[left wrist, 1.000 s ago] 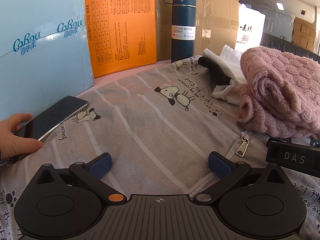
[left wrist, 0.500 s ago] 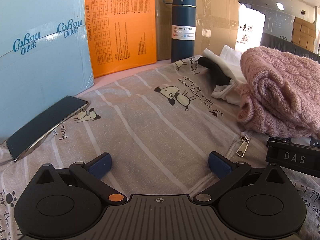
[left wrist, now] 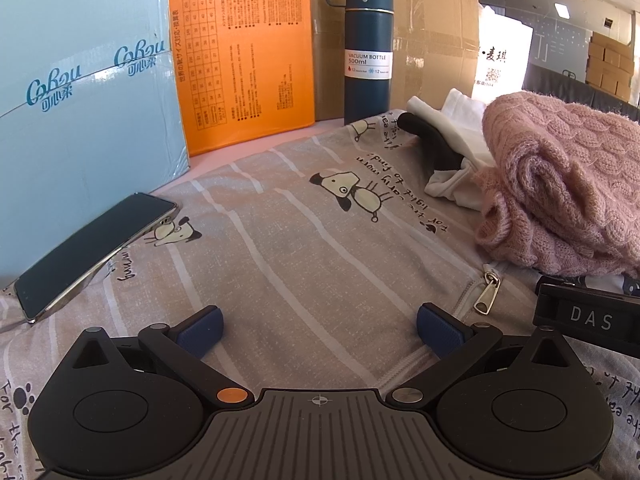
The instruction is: Fold clothes
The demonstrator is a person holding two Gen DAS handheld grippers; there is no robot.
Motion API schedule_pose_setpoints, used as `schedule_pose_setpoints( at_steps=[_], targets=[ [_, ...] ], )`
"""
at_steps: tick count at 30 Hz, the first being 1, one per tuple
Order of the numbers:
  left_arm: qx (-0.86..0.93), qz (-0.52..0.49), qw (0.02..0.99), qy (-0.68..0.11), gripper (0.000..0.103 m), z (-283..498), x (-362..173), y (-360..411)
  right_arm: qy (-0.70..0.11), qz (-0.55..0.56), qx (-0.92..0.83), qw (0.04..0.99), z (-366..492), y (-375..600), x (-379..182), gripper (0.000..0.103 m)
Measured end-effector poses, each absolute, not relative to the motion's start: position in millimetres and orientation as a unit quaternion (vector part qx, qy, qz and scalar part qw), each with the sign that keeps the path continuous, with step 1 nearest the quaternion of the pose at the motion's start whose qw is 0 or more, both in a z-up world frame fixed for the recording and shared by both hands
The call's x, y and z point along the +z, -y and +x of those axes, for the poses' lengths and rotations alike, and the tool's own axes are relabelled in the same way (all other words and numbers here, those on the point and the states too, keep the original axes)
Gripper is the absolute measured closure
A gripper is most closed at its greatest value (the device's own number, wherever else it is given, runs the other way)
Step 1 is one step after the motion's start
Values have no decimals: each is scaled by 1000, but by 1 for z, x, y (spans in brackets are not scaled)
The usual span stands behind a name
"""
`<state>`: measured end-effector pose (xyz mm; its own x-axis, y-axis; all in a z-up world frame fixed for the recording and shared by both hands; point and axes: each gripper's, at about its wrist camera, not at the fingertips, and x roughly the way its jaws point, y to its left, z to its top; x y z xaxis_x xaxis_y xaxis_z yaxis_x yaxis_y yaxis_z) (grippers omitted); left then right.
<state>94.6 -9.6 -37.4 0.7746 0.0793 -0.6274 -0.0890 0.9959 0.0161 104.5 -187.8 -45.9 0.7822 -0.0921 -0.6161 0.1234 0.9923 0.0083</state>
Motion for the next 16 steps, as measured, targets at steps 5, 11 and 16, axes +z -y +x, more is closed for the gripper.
schedule_pose_setpoints(
  at_steps=[5, 11, 16],
  targets=[
    [45, -7, 941, -334, 0, 95, -38, 9, -325, 24, -57, 944, 105, 188, -46, 0],
    [46, -5, 941, -334, 0, 95, -37, 10, -325, 24, -57, 944, 105, 187, -46, 0],
    [45, -6, 941, -335, 0, 95, -37, 10, -325, 24, -57, 944, 105, 187, -46, 0]
  ],
)
